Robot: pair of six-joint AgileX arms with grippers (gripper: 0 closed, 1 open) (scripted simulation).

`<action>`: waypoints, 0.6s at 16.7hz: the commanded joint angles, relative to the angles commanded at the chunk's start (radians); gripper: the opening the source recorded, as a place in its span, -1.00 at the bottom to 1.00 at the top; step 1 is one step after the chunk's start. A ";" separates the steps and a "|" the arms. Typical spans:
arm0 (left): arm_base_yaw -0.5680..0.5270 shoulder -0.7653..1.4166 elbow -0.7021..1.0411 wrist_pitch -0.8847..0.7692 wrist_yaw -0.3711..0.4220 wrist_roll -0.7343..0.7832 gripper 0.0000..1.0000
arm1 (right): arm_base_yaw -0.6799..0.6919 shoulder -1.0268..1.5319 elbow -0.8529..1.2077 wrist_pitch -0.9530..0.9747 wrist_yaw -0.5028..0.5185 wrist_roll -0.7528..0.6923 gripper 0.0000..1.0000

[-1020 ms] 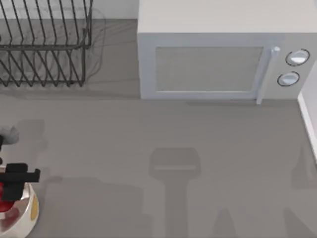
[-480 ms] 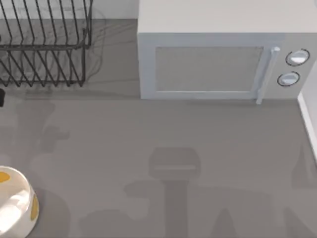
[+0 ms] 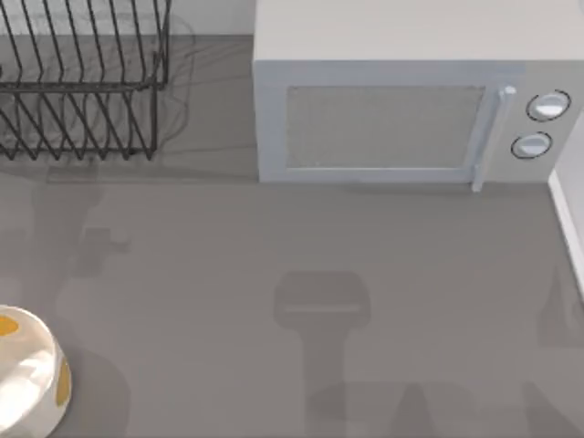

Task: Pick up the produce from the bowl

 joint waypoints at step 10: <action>-0.251 0.314 0.159 0.099 -0.003 -0.247 -1.00 | 0.000 0.000 0.000 0.000 0.000 0.000 1.00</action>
